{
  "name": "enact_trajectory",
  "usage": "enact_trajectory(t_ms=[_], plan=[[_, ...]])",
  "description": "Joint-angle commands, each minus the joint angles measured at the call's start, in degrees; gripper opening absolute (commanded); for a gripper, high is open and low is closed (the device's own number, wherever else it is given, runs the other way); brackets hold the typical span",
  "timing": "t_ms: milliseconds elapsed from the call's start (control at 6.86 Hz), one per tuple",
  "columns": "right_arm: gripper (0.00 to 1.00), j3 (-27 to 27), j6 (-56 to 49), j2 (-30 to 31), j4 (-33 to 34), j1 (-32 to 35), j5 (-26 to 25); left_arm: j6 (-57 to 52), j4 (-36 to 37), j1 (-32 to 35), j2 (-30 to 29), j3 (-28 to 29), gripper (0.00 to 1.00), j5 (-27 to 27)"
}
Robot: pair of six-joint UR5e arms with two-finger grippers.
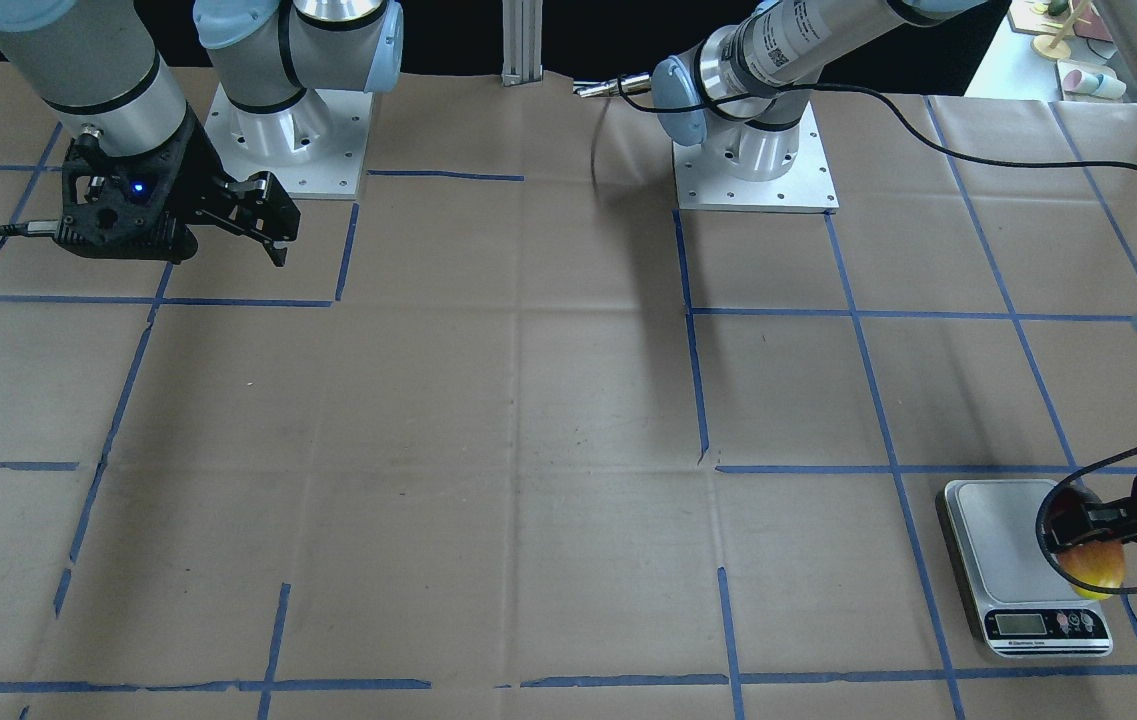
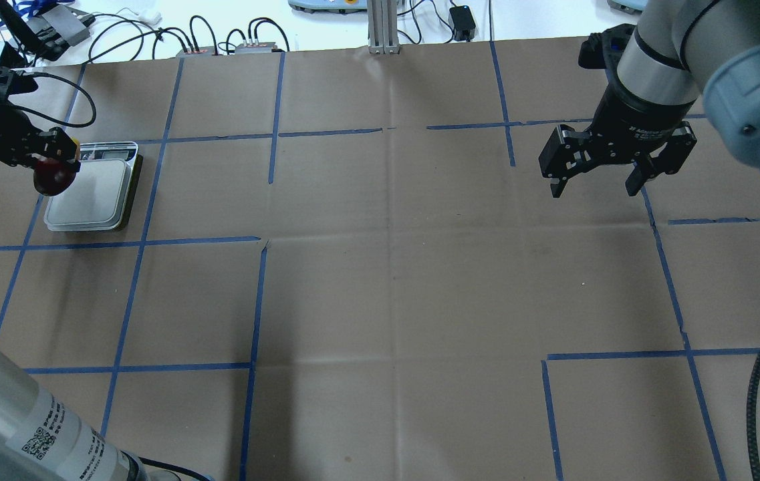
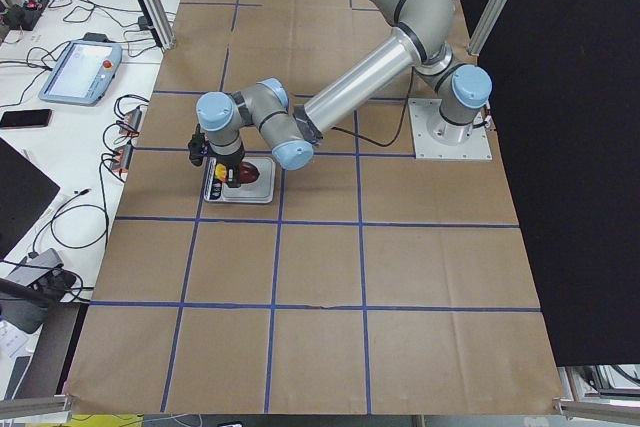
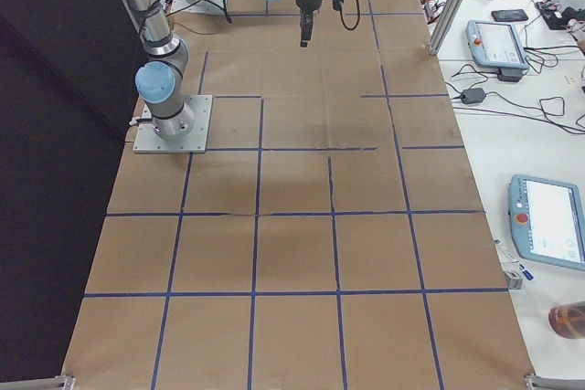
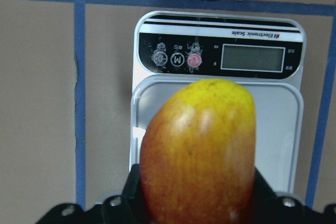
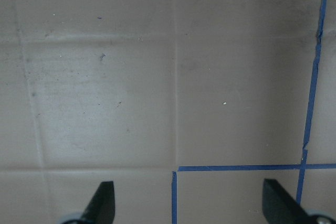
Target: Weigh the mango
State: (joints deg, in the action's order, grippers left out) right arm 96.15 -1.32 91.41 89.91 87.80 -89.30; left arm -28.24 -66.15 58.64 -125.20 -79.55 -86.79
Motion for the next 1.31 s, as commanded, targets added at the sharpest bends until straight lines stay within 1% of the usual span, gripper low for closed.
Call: enact_trajectory(t_ms=[0, 146, 292, 438, 583, 729, 875, 1021, 1167], plan=[[1.00, 0.00, 0.00, 0.00, 0.00, 0.00, 0.00, 1.00, 0.67, 0.51, -0.83, -1.92, 0.50, 0.04], [1.00, 0.00, 0.00, 0.00, 0.00, 0.00, 0.00, 1.08, 1.02, 0.51, -0.83, -1.75, 0.96, 0.04], [1.00, 0.00, 0.00, 0.00, 0.00, 0.00, 0.00, 1.00, 1.63, 0.51, -0.22, -0.79, 1.00, -0.13], [1.00, 0.00, 0.00, 0.00, 0.00, 0.00, 0.00, 1.26, 1.55, 0.60, 1.61, -0.44, 1.00, -0.13], [1.00, 0.00, 0.00, 0.00, 0.00, 0.00, 0.00, 3.00, 0.77, 0.68, 5.28, -0.61, 1.00, -0.13], [1.00, 0.00, 0.00, 0.00, 0.00, 0.00, 0.00, 7.02, -1.07, 2.34, 10.02, -1.48, 1.00, 0.13], [1.00, 0.00, 0.00, 0.00, 0.00, 0.00, 0.00, 10.54, -7.79, 6.18, 13.46, -0.53, 1.00, -0.74], [1.00, 0.00, 0.00, 0.00, 0.00, 0.00, 0.00, 17.19, -11.68, 10.48, 16.28, -0.70, 1.00, -2.06], [1.00, 0.00, 0.00, 0.00, 0.00, 0.00, 0.00, 23.35, -15.72, 15.31, 19.70, -1.39, 1.00, -2.07]])
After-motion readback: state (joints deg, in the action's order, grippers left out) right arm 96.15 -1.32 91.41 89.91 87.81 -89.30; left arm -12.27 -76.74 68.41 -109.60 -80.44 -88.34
